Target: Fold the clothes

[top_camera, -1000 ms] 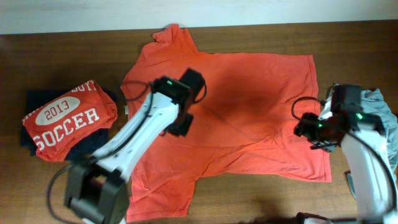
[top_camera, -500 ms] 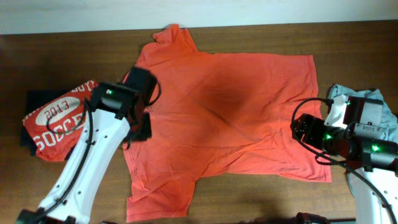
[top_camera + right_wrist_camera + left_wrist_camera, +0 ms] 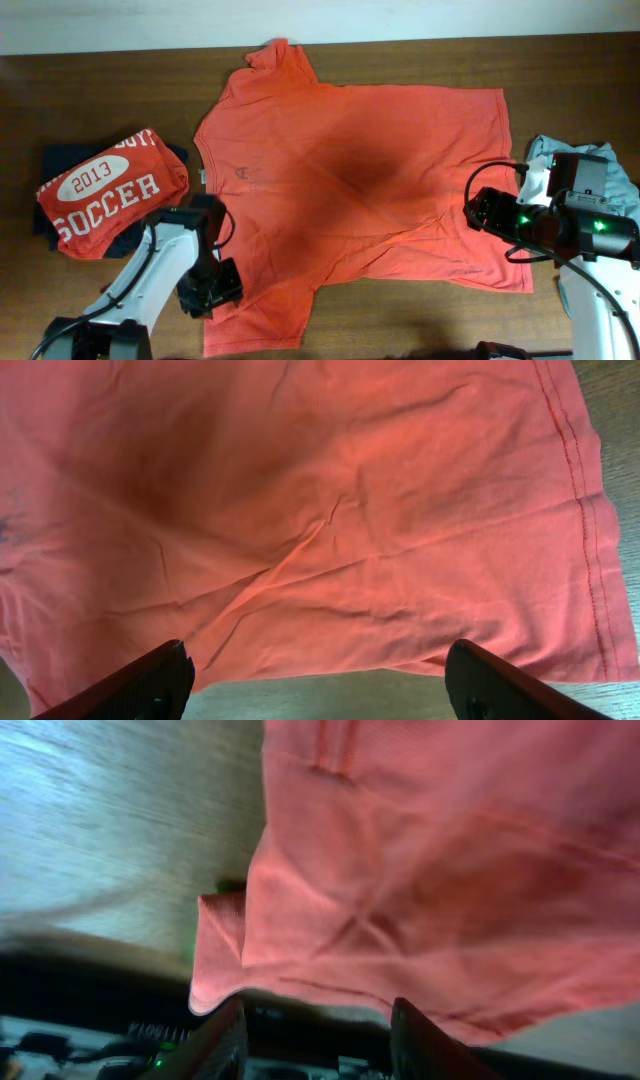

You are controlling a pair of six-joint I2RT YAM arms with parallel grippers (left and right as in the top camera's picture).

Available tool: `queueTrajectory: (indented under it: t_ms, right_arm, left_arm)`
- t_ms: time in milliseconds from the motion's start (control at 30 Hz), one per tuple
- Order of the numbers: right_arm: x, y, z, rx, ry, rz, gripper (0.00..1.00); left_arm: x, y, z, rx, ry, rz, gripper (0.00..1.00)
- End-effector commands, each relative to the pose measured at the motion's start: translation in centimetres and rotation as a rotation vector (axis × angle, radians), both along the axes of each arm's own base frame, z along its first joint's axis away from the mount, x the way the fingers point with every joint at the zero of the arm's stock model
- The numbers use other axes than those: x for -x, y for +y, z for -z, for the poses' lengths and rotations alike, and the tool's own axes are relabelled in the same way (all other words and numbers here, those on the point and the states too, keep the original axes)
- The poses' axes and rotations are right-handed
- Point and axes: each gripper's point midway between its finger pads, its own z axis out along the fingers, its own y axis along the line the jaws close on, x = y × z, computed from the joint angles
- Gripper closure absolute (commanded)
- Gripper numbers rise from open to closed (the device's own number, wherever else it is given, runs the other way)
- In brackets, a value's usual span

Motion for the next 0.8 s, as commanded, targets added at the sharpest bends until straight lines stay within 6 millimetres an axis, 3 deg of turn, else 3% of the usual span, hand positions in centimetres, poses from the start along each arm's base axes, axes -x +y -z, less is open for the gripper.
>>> queueTrajectory:
  t_ms: [0, 167, 467, 767]
  right_arm:
    - [-0.3, 0.1, -0.6, 0.006, -0.024, -0.03, 0.14]
    - [-0.3, 0.1, -0.6, 0.006, -0.023, -0.03, 0.15]
    - [-0.3, 0.1, -0.6, 0.005, -0.02, -0.03, 0.14]
    - [-0.2, 0.1, -0.6, 0.004, -0.017, -0.03, 0.15]
  left_arm:
    - [1.3, -0.2, 1.2, 0.033, 0.017, -0.057, 0.5]
    - [2.0, 0.6, 2.0, -0.011, 0.026, -0.05, 0.5]
    - [-0.7, 1.4, 2.6, -0.056, -0.089, -0.032, 0.5]
    - [-0.6, 1.9, 2.5, -0.064, -0.081, -0.053, 0.5]
